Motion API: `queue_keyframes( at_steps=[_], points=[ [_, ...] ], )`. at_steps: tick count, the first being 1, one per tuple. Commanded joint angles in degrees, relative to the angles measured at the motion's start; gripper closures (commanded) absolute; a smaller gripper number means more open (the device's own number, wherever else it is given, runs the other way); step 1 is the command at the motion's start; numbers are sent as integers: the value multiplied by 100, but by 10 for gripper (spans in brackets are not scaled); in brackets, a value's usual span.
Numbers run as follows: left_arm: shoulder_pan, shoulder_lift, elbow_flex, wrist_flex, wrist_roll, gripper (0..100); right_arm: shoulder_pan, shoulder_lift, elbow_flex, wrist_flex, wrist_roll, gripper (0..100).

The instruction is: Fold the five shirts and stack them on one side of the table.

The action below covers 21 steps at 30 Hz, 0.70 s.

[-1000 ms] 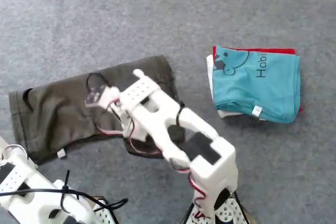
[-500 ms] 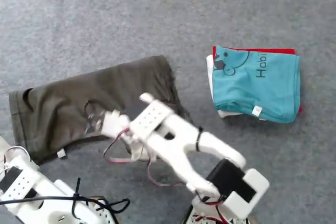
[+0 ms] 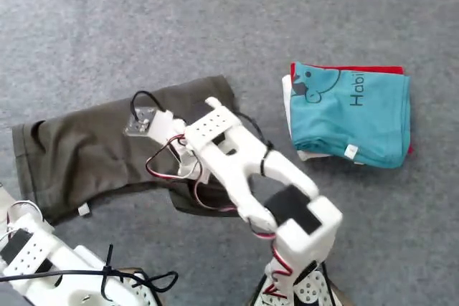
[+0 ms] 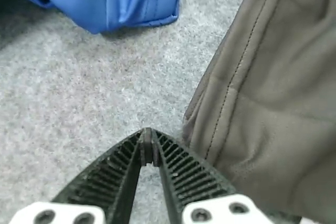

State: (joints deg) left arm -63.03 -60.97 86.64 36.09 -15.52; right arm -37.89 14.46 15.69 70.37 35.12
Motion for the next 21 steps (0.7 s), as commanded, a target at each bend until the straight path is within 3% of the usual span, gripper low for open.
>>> queue_keyframes(
  at_steps=[1,11,21],
  points=[
    [-4,-88,-31,-88,35,970,-18,171,-303,-26,53,984],
    [-4,-88,-31,-88,26,970,-167,119,-75,905,220,985],
    [4,-88,-84,-88,18,970,-686,-1253,1033,826,220,985]
  ],
)
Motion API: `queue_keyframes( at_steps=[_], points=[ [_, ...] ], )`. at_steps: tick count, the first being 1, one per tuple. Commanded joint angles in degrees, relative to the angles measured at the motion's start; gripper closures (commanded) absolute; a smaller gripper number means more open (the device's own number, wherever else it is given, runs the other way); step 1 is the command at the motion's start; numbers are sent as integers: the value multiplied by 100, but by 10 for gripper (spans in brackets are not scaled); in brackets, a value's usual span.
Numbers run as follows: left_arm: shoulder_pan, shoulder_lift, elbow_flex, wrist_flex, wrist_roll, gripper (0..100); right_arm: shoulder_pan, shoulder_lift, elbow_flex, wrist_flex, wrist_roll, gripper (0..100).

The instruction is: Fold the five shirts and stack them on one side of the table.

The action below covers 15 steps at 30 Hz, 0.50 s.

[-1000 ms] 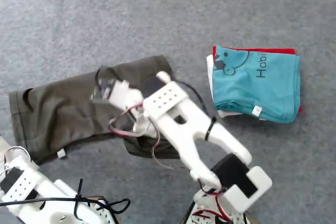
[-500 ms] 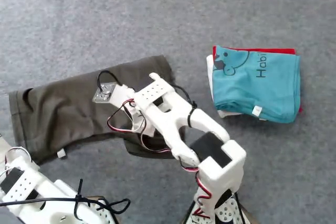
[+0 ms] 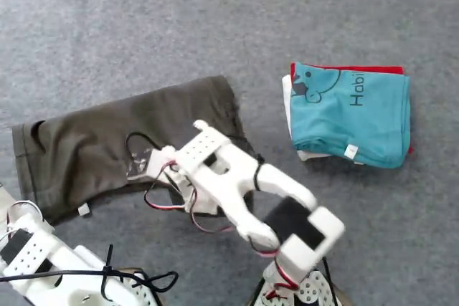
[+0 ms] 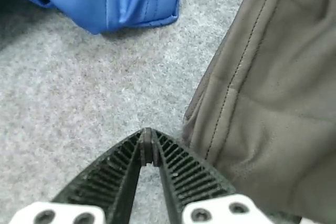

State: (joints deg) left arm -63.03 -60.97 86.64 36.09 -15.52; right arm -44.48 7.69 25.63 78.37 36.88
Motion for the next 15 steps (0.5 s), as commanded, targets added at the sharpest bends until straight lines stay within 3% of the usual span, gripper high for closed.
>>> queue_keyframes(
  at_steps=[1,9,15],
  points=[
    [4,-88,-84,-88,18,970,35,-725,40,70,44,985],
    [22,-88,-66,-88,18,970,404,-1314,-778,220,246,984],
    [92,-88,-40,-88,18,970,431,-796,-866,-1257,202,984]
  ],
)
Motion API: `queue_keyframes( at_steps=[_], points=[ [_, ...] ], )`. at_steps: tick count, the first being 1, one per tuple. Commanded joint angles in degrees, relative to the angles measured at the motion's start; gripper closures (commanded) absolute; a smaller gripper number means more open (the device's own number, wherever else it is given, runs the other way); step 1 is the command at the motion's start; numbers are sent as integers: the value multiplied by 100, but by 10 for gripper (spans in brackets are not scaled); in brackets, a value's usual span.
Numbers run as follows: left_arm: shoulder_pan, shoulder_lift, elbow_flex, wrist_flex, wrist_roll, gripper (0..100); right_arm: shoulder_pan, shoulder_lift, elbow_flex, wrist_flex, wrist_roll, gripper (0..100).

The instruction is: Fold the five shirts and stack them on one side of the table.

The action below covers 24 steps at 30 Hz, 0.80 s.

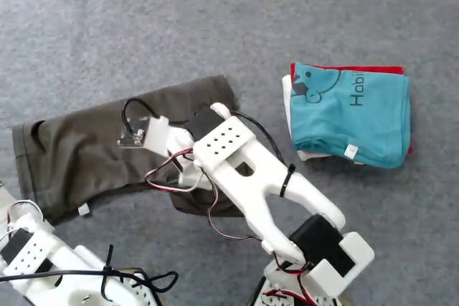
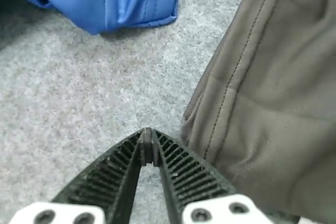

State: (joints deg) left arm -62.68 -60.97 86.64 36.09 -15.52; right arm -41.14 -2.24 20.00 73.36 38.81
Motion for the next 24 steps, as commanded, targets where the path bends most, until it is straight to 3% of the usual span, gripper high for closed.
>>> queue_keyframes(
  at_steps=[1,5,9,13,24],
  points=[
    [57,-88,-40,-88,18,970,105,409,-321,-1011,9,984],
    [66,-88,-40,-88,18,970,88,1314,-347,-1662,9,984],
    [66,-88,-40,-88,18,970,-167,1710,-365,-1064,9,984],
    [57,-88,-40,-88,18,970,-448,1578,-224,-475,9,985],
    [13,-88,-40,-88,35,970,-571,532,664,-510,18,985]
  ],
)
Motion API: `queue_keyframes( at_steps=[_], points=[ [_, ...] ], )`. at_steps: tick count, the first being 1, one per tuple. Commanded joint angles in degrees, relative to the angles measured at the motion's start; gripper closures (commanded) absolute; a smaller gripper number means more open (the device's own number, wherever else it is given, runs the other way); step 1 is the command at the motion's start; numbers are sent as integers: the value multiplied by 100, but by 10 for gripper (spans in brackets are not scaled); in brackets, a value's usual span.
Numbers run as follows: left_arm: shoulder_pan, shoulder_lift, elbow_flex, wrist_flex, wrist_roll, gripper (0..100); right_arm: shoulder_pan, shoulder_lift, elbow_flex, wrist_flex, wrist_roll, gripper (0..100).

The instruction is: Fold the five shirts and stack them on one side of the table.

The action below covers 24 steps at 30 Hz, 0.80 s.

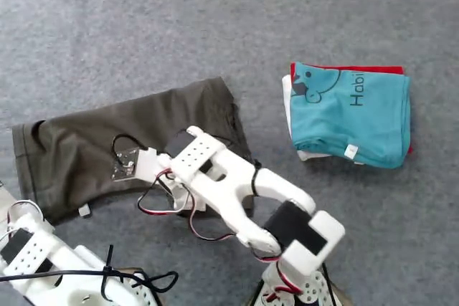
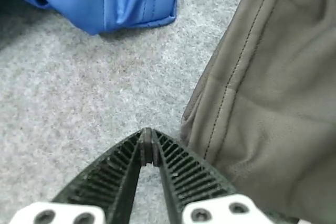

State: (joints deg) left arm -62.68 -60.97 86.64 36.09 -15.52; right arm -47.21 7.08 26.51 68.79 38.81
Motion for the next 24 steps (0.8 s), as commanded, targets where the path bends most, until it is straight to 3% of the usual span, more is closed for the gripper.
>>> queue_keyframes(
  at_steps=[1,6,10,16,20,24],
  points=[
    [13,-88,-40,-88,35,970,44,-453,13,-53,44,985],
    [-4,-88,-163,-18,53,970,220,-699,-154,-9,53,985],
    [119,-70,-1235,1011,202,971,1134,-892,-866,-26,35,984],
    [1420,-26,-2826,2013,976,971,1837,-892,-1727,-62,44,984],
    [2299,70,-2958,1371,1266,971,1864,-725,-1780,-598,9,984],
    [2413,985,-3037,149,1477,971,1864,-215,-1877,-1213,-193,984]
  ],
)
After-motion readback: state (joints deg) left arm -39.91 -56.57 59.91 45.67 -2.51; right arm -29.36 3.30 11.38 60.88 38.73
